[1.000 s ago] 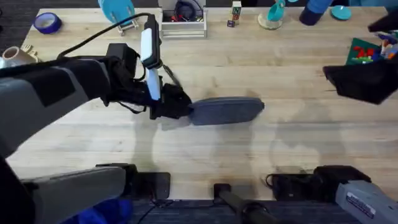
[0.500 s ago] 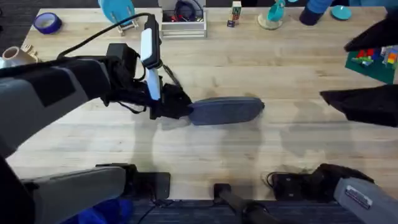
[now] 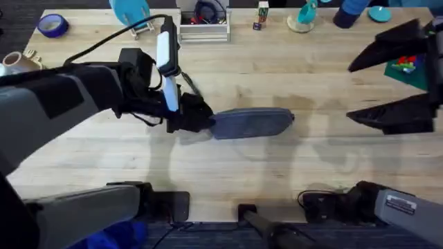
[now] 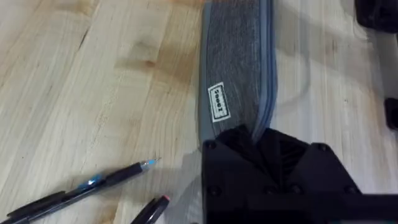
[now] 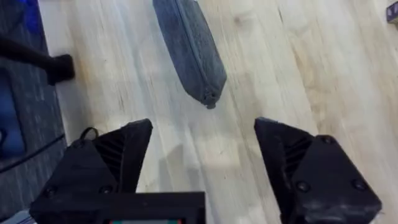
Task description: Unzip the bag, pick up the pens from the table one at a time and place them inside, then zip the bag closed.
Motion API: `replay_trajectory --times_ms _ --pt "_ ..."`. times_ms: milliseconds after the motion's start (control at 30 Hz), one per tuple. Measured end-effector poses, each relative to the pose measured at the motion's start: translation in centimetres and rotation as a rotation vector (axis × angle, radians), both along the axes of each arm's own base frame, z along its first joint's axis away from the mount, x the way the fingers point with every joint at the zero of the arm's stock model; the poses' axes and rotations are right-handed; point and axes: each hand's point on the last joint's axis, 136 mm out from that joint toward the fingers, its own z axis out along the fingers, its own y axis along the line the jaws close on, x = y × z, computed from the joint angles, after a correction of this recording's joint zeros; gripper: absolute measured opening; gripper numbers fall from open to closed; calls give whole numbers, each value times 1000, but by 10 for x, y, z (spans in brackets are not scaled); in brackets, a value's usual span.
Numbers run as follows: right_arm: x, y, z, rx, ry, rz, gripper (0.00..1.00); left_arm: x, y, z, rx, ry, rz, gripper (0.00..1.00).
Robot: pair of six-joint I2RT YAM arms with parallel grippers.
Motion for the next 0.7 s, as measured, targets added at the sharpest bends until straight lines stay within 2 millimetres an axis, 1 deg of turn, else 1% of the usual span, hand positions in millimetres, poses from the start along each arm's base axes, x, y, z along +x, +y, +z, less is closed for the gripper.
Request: replay_trajectory --times_ms 367,500,600,700 --pt "-3 2 -61 28 67 4 996 0 0 0 0 0 0 42" --pt "-4 2 -86 33 85 -6 995 0 0 0 0 0 0 42" --pt "-2 1 -103 31 81 -19 995 0 0 0 0 0 0 42" --pt "4 0 -116 24 59 -35 996 0 0 0 0 0 0 42"
